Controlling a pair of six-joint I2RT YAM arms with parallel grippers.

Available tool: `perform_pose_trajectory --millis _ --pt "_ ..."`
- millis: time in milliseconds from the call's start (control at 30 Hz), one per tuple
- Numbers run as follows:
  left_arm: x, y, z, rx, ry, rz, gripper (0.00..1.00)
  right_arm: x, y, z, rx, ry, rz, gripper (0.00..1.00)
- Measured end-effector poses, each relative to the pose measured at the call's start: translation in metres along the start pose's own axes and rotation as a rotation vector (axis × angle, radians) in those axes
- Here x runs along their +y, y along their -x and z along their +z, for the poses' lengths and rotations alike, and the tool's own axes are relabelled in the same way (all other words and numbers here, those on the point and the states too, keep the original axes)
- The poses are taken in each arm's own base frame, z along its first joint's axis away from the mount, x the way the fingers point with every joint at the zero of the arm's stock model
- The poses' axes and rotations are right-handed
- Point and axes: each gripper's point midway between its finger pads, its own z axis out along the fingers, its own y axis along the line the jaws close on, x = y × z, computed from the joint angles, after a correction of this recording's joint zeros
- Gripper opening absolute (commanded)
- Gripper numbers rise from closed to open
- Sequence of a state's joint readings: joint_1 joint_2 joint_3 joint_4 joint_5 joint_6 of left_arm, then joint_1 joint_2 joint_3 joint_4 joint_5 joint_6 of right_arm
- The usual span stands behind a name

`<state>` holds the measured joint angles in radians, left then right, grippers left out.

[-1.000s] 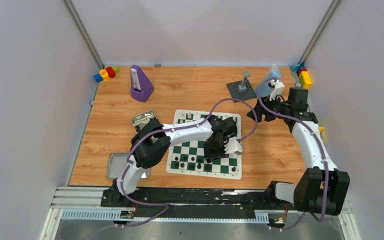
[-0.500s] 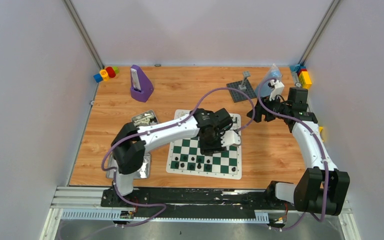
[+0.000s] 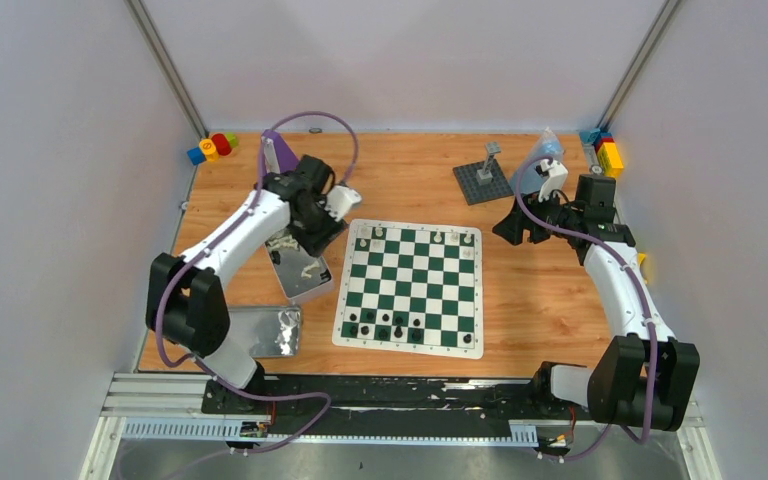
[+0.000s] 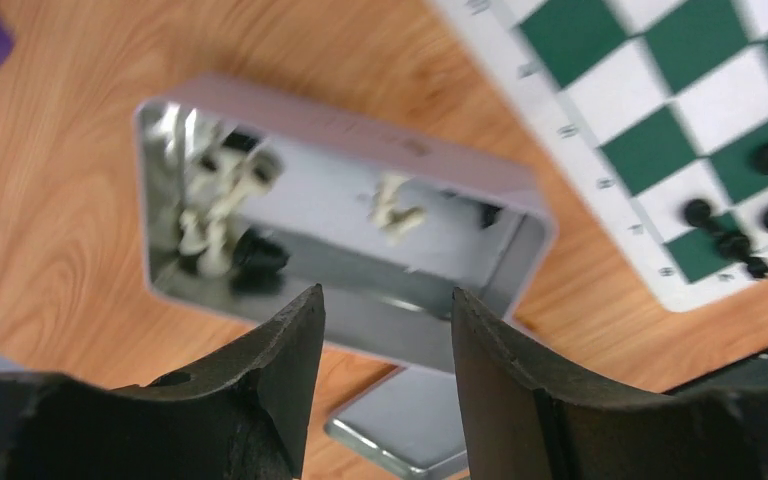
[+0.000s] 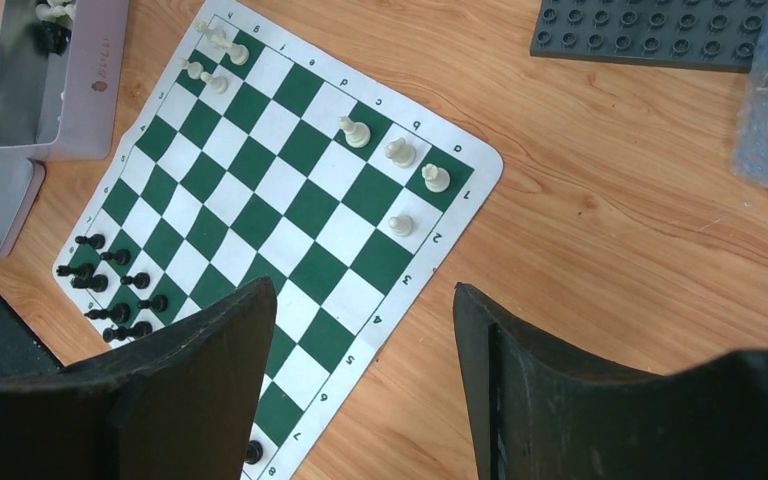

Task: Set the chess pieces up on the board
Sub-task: Place the chess piece on the chessboard, then pick up the chess piece from the storage box.

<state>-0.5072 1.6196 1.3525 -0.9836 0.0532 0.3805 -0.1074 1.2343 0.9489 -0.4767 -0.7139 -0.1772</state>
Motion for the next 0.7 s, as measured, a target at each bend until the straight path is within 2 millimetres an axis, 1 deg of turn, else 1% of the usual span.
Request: perform_pose_trajectory --millis 67,133,200,267,333,467,600,700 --pt "0.031 -0.022 -0.005 0.009 0.051 -0.099 0.57 0.001 0.0 0.0 -0.001 0.005 0.0 0.66" --pt "0.049 -0.037 -0.007 0.026 0.083 -0.151 0.56 0.002 0.0 0.0 -0.001 0.011 0.0 0.66" --pt "0.062 -0.049 -0.003 0.043 0.1 -0.178 0.56 0.003 0.0 0.0 -0.002 0.015 0.0 0.66" --pt "0.071 -0.056 0.003 0.067 0.108 -0.184 0.56 0.004 0.0 0.0 -0.003 0.021 0.0 0.66" --pt "0.081 -0.066 0.015 0.105 0.116 -0.186 0.57 0.004 0.0 0.0 -0.003 0.024 0.001 0.66" --pt "0.096 -0.084 0.039 0.182 0.115 -0.186 0.58 0.006 0.001 0.0 -0.004 0.037 0.001 0.66" --pt "0.105 -0.099 0.056 0.241 0.105 -0.179 0.58 0.008 0.001 0.0 -0.006 0.048 0.001 0.66" --pt "0.107 -0.106 0.065 0.269 0.095 -0.168 0.58 0.01 0.001 0.0 -0.006 0.054 0.002 0.66"
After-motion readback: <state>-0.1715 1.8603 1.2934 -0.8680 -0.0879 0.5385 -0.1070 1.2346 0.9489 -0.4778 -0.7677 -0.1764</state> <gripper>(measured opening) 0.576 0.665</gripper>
